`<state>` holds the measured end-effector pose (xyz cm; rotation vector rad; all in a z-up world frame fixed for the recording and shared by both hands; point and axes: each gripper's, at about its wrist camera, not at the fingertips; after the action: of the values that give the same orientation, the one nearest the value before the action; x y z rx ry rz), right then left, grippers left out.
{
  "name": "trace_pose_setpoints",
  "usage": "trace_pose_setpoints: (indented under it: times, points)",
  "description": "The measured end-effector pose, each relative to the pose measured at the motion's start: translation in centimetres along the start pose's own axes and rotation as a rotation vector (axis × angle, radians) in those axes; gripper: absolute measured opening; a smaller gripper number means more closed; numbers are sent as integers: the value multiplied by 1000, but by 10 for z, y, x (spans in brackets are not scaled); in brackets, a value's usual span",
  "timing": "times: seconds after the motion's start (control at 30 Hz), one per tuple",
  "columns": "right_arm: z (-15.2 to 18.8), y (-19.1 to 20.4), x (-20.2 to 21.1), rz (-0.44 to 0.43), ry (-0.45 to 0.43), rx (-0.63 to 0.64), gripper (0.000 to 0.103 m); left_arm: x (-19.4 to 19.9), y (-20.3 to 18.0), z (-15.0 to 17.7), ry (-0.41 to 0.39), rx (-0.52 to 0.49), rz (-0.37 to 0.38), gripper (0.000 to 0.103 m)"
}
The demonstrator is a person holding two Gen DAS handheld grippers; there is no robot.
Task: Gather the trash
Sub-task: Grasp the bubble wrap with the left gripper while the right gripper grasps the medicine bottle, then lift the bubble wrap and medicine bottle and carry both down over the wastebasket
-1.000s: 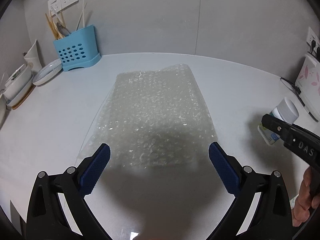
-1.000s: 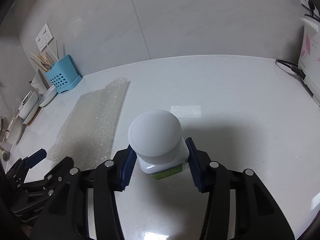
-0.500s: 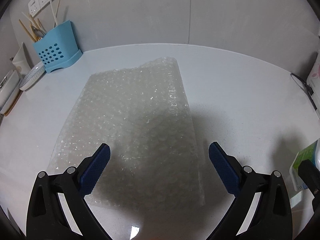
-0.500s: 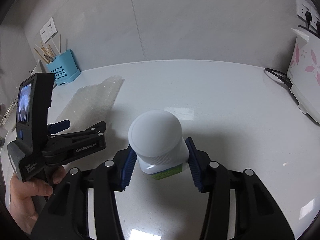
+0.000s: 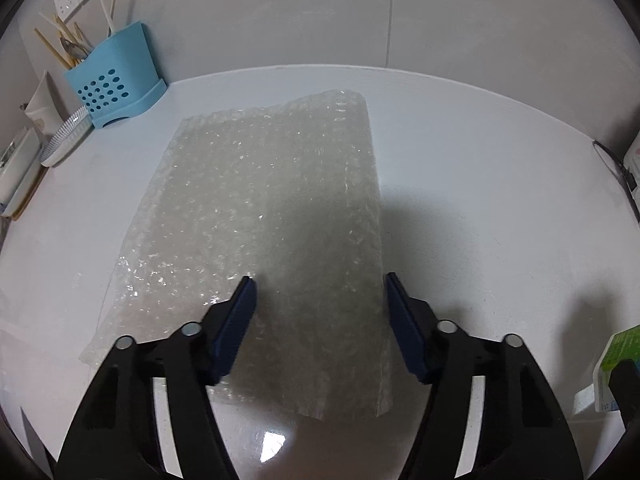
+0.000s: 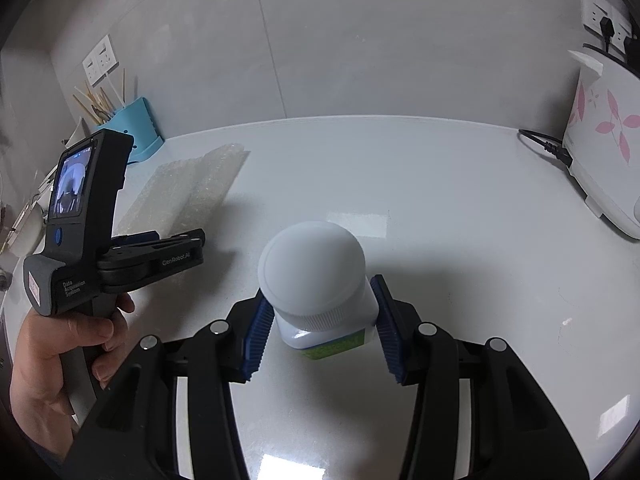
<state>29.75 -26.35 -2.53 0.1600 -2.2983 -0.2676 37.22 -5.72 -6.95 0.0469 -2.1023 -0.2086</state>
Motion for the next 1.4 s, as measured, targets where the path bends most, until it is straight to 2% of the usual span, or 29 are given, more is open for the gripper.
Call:
trace_pose_setpoints:
  times: [0.03, 0.07, 0.1, 0.2, 0.63, 0.97, 1.4]
  points:
    - [1, 0, 0, -1, -2, -2, 45, 1, 0, 1, 1, -2, -5, 43]
    - [2, 1, 1, -2, -3, -6, 45, 2, 0, 2, 1, -5, -14, 27]
    - [3, 1, 1, -2, -12, -8, 45, 3, 1, 3, 1, -9, -27, 16]
    - [6, 3, 3, -4, -12, -6, 45, 6, 2, 10, -20, -23, -33, 11]
    - [26, 7, 33, -14, -49, -2, 45, 68, 16, 50, -152, -45, -53, 10]
    - [47, 15, 77, -2, -88, 13, 44, 116, 26, 90, -197, -27, -25, 10]
    - [88, 23, 137, -12, -165, 33, 44, 185, 38, 161, -295, 14, 31, 10]
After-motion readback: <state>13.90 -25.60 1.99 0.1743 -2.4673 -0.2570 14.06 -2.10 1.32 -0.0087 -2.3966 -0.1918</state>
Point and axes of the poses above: each gripper's, at about its wrist camera, not at the fingertips, and x roughly against the way its jaws point, y to its left, z to its underside, and after that the axes turned 11 degrees about -x, right-handed
